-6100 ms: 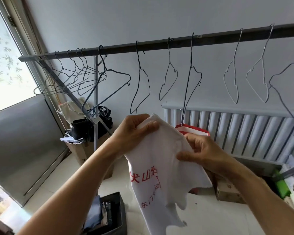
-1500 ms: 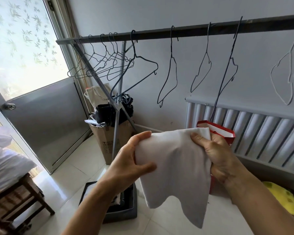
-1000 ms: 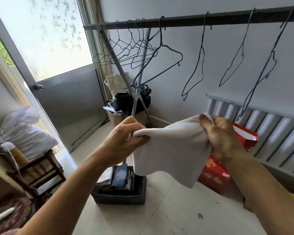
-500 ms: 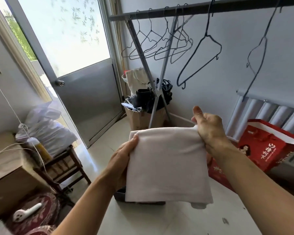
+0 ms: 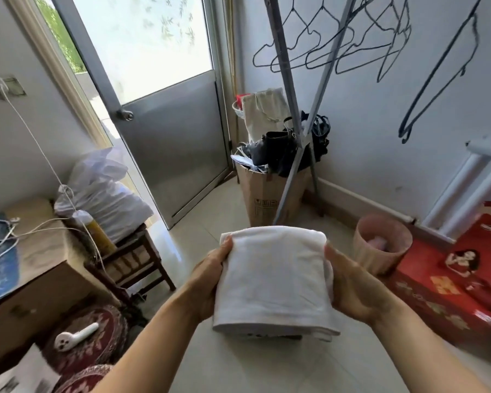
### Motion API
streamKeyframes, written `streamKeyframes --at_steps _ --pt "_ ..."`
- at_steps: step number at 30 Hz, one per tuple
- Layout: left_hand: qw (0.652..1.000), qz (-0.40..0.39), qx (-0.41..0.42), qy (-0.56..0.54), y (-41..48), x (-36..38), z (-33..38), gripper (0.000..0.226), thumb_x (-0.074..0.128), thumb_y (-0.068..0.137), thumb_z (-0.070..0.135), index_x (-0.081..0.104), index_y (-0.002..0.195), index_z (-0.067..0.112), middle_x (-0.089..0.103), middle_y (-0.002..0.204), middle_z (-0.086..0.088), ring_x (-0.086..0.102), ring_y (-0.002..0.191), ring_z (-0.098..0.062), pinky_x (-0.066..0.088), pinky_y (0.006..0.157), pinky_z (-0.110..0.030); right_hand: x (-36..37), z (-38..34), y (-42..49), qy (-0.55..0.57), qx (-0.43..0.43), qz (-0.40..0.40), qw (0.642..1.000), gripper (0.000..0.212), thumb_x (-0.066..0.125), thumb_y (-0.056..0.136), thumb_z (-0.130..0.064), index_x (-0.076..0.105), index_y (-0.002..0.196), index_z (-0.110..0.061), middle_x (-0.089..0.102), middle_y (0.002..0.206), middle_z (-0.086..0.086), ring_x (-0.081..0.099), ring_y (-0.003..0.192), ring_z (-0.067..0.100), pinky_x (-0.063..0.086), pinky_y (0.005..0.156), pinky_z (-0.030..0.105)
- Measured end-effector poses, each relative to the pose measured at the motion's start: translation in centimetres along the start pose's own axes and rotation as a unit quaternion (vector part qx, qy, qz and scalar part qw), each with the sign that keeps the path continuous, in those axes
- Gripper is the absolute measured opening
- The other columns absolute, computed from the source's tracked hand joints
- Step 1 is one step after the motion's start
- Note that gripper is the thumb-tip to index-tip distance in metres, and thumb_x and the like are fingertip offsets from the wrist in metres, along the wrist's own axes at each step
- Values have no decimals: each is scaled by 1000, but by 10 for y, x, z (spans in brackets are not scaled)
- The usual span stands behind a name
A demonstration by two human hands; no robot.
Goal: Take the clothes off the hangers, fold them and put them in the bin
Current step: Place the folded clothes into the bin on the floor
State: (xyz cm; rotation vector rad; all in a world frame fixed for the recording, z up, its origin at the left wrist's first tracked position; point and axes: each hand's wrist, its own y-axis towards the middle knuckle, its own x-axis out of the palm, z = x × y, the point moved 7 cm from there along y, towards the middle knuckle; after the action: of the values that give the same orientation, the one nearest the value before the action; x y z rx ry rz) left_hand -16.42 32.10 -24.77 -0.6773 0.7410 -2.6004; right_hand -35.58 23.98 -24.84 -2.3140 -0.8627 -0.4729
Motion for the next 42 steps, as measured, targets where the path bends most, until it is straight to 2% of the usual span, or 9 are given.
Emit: streamKeyframes --at_steps 6,11,15,19,23,27,31,38,42 --pt "994 -32 -65 -82 56 -36 0 63 40 97 54 61 130 5 66 122 -21 68 106 -34 50 96 -47 -10 4 66 -41 -24 61 997 44 68 74 -8 62 114 10 71 97 24 72 76 32 61 65 39" --pt "940 -169 -17 -295 95 -54 -10 96 53 81 73 42 144 1 42 148 -25 43 135 -42 42 106 -52 -9 11 130 56 -73 61 994 37 63 77 -12 64 112 0 71 103 23 72 79 30 61 64 40" --pt "902 -132 69 -406 144 -58 -25 111 70 53 81 58 134 6 54 139 -22 55 123 -43 49 96 -52 -16 32 191 59 -119 98 986 51 80 70 -27 66 114 -3 70 106 22 65 91 37 54 79 47" --pt "937 28 105 -333 213 -74 -33 121 81 39 75 56 136 8 58 135 -20 57 122 -40 49 96 -53 -36 58 255 79 -111 132 982 49 74 73 -19 64 116 1 66 77 20 59 60 19 49 55 28" --pt "960 108 43 -254 278 -96 -46 84 91 60 36 58 128 0 68 119 -22 66 108 -39 55 89 -51 -62 84 306 68 -98 137 983 56 81 65 -19 63 112 6 57 60 11 41 42 10 38 44 23" --pt "966 184 14 -181 338 -137 -71 37 73 80 13 62 110 -5 73 99 -23 73 83 -36 61 61 -42 -106 124 347 61 -38 120 990 62 79 63 -7 58 120 9 70 97 26 66 76 34 56 60 39" --pt "984 152 26 -91 379 -167 -95 36 72 80 15 62 111 -1 75 98 -18 74 83 -30 59 61 -35 -147 152 374 53 30 85 995 92 93 47 -46 62 121 -1 64 120 26 61 111 39 42 102 55" --pt "997 69 -36 2 443 -199 -193 66 84 61 31 64 115 -1 73 107 -19 72 95 -29 57 71 -32 -204 226 434 -116 153 112 975 24 70 87 -18 72 99 2 75 91 18 73 79 24 56 65 29" --pt "990 106 -89 10 468 -219 -244 51 78 70 27 64 111 2 76 100 -11 73 89 -22 57 67 -28 -241 277 459 -182 149 160 959 14 68 86 -7 71 100 -4 77 87 9 73 76 18 55 60 24"
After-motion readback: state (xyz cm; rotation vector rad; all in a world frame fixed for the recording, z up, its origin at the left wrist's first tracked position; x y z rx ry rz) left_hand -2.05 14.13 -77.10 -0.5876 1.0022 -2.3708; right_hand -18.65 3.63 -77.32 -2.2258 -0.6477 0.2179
